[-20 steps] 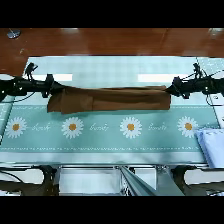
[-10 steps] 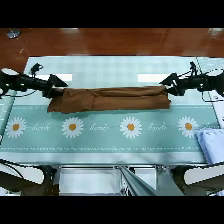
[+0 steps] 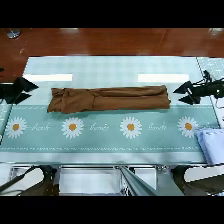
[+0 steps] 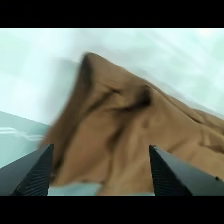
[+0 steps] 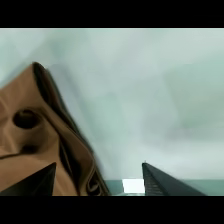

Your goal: Fold the shirts.

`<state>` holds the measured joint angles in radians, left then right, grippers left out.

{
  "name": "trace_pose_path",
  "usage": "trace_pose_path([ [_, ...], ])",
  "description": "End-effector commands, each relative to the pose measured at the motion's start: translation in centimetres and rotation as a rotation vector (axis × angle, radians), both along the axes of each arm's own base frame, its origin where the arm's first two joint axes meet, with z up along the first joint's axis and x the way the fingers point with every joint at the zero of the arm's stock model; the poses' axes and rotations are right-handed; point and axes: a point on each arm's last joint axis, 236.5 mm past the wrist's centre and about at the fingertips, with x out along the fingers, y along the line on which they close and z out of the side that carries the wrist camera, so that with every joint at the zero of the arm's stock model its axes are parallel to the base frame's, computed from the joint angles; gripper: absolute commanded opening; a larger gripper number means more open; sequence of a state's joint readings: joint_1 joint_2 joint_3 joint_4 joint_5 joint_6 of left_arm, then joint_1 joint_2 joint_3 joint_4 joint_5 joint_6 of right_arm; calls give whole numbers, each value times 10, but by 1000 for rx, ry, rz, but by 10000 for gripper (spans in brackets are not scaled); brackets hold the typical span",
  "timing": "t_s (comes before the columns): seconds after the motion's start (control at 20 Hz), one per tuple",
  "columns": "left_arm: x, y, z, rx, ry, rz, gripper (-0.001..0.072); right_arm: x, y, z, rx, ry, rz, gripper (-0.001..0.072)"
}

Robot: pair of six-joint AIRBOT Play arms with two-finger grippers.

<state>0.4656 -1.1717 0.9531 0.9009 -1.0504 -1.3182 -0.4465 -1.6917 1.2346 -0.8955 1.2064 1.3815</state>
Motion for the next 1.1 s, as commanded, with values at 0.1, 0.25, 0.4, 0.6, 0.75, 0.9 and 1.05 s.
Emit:
trace_pose_path([
  [0.1, -30, -90, 4, -22, -94, -170, 701, -1, 59, -15, 79, 32, 100, 620],
  [0.25, -28, -136, 4, -61, -103, -270, 698, 3, 89, -13, 106, 22, 138, 573],
  [0.4, -27, -170, 5, -76, -93, -364, 585, 2, 99, 5, 109, -24, 222, 27],
  [0.6, -14, -218, 26, -113, -137, -468, 21, -28, 59, 45, -131, -50, 281, 27],
  [0.75, 4, -275, 44, -75, -255, -554, 20, -70, 50, 98, -207, -152, 237, 28],
  [0.9, 3, -346, 12, -13, -223, -671, 19, -116, 55, 145, -304, -270, 207, 28],
  [1.05, -17, -428, -18, -53, -126, -816, 19, -142, 69, 190, -321, -395, 136, 28],
])
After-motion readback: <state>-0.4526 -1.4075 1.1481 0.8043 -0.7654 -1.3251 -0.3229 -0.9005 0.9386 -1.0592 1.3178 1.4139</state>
